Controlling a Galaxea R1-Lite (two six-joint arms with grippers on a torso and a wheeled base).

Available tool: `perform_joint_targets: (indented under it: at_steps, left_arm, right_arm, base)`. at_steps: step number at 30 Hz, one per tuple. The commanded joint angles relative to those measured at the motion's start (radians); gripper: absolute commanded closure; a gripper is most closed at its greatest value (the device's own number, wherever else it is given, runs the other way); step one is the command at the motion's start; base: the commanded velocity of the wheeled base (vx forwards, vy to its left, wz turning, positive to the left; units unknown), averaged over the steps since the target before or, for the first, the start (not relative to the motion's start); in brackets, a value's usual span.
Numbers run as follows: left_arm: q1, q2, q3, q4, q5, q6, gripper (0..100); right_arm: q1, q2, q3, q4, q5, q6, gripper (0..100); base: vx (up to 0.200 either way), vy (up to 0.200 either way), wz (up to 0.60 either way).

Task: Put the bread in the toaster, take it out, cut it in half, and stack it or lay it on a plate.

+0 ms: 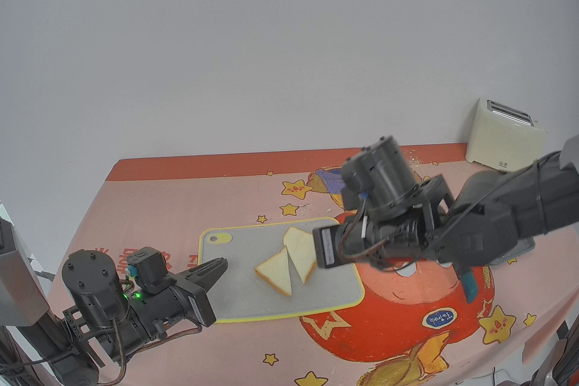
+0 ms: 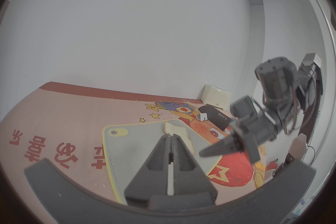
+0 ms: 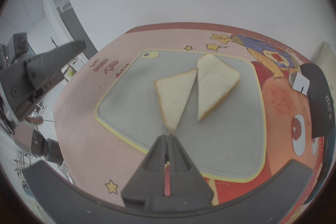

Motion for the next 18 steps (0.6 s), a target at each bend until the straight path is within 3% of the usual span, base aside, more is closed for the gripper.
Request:
perform_joint_targets:
  at_steps: [1, 8, 18]
  left_arm:
    - [-0.004, 0.020, 0.004, -0.018, 0.000, 0.000, 100]
    - [-0.004, 0.015, 0.004, -0.018, -0.002, 0.000, 100]
    - [-0.006, 0.018, 0.004, -0.018, -0.003, 0.000, 100]
  right_arm:
    - [-0.060, 0.077, -0.068, -0.001, 0.000, -0.011, 100]
    - [-0.046, 0.187, -0.127, 0.001, -0.004, -0.019, 100]
    - [-0.029, 0.215, -0.130, 0.006, -0.007, -0.013, 100]
  base:
    - [0.000, 0.000, 0.00]
    - [0.000, 0.000, 0.00]
    - [0.000, 0.000, 0.00]
